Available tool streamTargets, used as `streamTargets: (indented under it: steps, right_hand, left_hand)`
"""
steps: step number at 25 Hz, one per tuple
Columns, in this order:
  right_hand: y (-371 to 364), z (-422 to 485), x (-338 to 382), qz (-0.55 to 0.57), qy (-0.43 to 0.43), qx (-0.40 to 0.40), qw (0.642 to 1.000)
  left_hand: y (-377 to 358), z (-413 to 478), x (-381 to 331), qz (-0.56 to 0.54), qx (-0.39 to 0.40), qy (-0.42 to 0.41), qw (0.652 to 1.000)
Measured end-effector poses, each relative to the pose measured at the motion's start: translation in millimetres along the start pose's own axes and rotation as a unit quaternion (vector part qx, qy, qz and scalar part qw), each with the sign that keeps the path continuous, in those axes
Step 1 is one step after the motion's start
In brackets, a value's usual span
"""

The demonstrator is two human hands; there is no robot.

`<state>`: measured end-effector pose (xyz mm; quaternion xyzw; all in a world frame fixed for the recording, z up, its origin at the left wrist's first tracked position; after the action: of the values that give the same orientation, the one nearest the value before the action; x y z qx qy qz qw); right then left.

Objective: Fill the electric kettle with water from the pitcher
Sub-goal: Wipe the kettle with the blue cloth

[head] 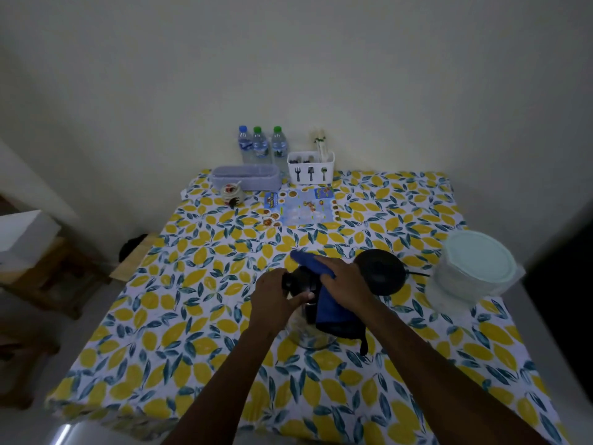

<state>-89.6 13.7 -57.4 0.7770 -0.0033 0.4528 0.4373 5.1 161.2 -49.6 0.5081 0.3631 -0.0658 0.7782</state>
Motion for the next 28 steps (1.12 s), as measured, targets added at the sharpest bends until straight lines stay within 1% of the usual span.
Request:
streamTargets:
  steps: [2, 5, 6, 8, 11, 13, 15, 17, 19, 20, 21, 22, 24, 26, 28]
  right_hand:
    - [-8.9, 1.3, 1.9, -0.06, 0.009, 0.014, 0.998]
    - [-7.1, -22.8, -5.6, -0.154, 0.072, -0.056, 0.984]
    - [-6.1, -32.1, -7.4, -0.169, 0.094, -0.076, 0.978]
    - [-5.3, -38.5, -5.6, -0.188, 0.112, -0.093, 0.971]
    - [-3.7, -23.0, 13.5, -0.219, 0.11, -0.082, 0.966]
    - [-4.9, -12.5, 25.6, -0.22, 0.111, -0.071, 0.967]
    - [-7.2, -13.8, 26.0, -0.195, 0.111, -0.066, 0.972]
    - [-8.4, -29.4, 18.0, -0.167, 0.15, -0.082, 0.971]
    - [-9.9, -46.8, 7.5, -0.15, 0.199, -0.109, 0.962]
    - [-10.4, -49.5, 3.8, -0.141, 0.2, -0.118, 0.962]
    - [-10.0, -45.9, 1.4, -0.124, 0.178, -0.12, 0.969]
    - [-8.7, -37.1, 0.5, -0.1, 0.138, -0.115, 0.979]
    - [-2.1, -9.4, 0.0, -0.045, 0.038, -0.076, 0.995]
    - [4.9, 19.6, 0.8, -0.034, -0.046, 0.017, 0.998]
    - [3.6, 39.3, -1.1, -0.049, -0.097, 0.116, 0.987]
  left_hand:
    - [1.3, 0.9, 2.2, -0.028, -0.015, 0.005, 0.999]
    - [-0.5, -0.6, 5.2, -0.055, -0.038, 0.004, 0.998]
    - [-2.1, -1.0, 5.5, -0.073, -0.039, 0.002, 0.997]
    - [-2.7, -1.0, 8.0, -0.103, -0.036, -0.008, 0.994]
    - [-0.1, -0.1, 10.9, -0.149, -0.023, -0.036, 0.988]
    - [2.7, 1.7, 13.2, -0.16, -0.014, -0.046, 0.986]
    - [4.2, 3.2, 14.6, -0.157, -0.01, -0.051, 0.986]
    - [4.7, 1.7, 14.7, -0.134, -0.019, -0.043, 0.99]
    - [5.8, 2.0, 14.1, -0.114, -0.025, -0.035, 0.993]
    - [6.2, 2.2, 12.9, -0.109, -0.017, -0.03, 0.993]
    - [6.3, 2.2, 12.0, -0.111, -0.003, -0.022, 0.994]
    - [5.8, 2.4, 11.4, -0.118, 0.014, -0.017, 0.993]
    - [5.9, 5.0, 8.1, -0.116, 0.047, -0.015, 0.992]
    - [6.7, 7.8, 2.7, -0.083, 0.076, -0.012, 0.994]
    - [6.0, 9.7, -2.2, -0.057, 0.086, -0.033, 0.994]
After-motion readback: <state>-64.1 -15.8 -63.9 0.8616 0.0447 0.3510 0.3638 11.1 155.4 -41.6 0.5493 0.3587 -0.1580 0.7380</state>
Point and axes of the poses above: each hand's wrist, its own z-axis towards the middle knuckle, its own y-axis out of the back of the hand, x = y × z, the point moved 6 cm from there along z, towards the middle knuckle, and after that the axes turned 15 degrees about -y, right-handed, at the moved point
